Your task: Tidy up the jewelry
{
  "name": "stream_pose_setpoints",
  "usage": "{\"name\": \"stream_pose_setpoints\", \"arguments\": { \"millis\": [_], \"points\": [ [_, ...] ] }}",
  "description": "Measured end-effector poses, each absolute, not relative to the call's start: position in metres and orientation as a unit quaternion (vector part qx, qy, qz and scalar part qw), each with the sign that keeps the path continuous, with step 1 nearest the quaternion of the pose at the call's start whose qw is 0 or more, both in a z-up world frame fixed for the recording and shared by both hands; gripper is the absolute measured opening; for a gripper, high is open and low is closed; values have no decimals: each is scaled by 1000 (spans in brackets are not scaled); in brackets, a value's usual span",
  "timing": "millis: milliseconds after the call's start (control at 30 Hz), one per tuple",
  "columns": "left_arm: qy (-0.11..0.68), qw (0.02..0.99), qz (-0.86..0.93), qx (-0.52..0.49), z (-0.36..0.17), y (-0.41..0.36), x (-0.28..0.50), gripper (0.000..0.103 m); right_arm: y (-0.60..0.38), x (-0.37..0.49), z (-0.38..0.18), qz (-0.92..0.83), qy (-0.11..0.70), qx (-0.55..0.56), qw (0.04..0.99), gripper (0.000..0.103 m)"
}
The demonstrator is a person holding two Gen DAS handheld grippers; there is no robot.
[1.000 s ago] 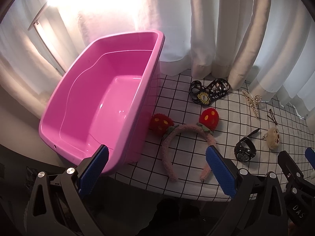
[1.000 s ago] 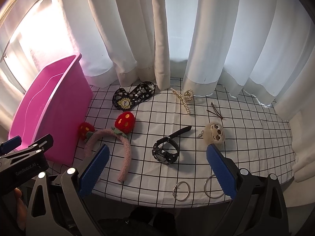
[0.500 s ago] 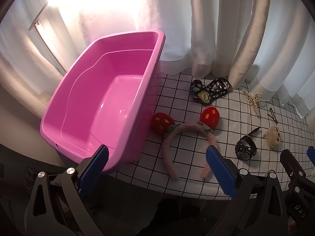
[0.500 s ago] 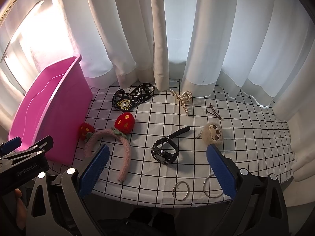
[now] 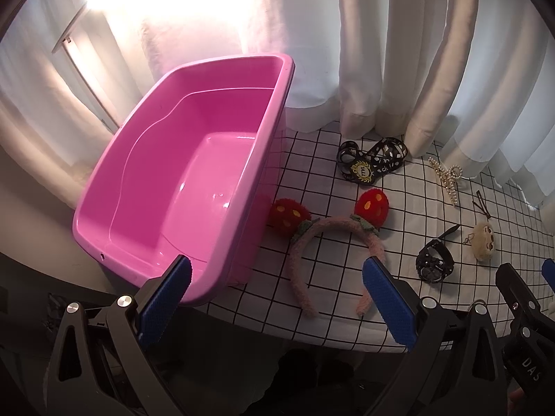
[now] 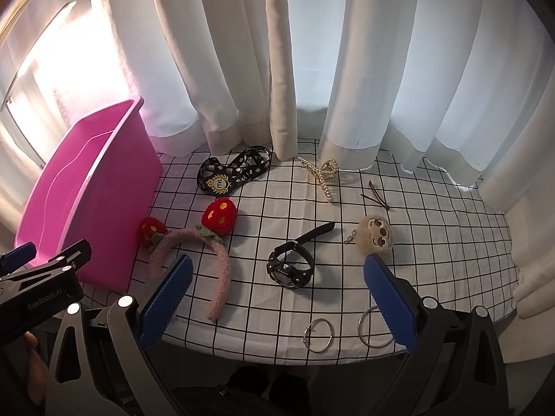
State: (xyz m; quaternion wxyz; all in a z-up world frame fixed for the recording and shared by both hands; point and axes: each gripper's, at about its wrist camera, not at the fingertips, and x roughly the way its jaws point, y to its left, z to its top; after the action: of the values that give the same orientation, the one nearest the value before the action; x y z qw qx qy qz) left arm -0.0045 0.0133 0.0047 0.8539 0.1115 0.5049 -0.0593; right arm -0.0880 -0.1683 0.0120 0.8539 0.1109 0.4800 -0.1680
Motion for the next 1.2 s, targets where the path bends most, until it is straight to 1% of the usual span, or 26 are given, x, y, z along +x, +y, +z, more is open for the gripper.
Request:
{"name": "stream_pose_setpoints", "arguments": {
  "millis": [400,633,967,1200],
  "points": [
    [505,853,-61,112,3,13,-5,97,-168,-89,11,-166,481,110,854,94],
    [508,850,-73,118,-5,1,-12,97,-180,-98,3,-171,486,117,849,94],
    [529,827,-130,140,-40,-50,-34,97,-223,-131,-36,-182,510,129,831,94],
    [540,808,-181,155,-74,-89,-60,97,-261,-163,-78,-186,532,132,815,94]
  ]
}}
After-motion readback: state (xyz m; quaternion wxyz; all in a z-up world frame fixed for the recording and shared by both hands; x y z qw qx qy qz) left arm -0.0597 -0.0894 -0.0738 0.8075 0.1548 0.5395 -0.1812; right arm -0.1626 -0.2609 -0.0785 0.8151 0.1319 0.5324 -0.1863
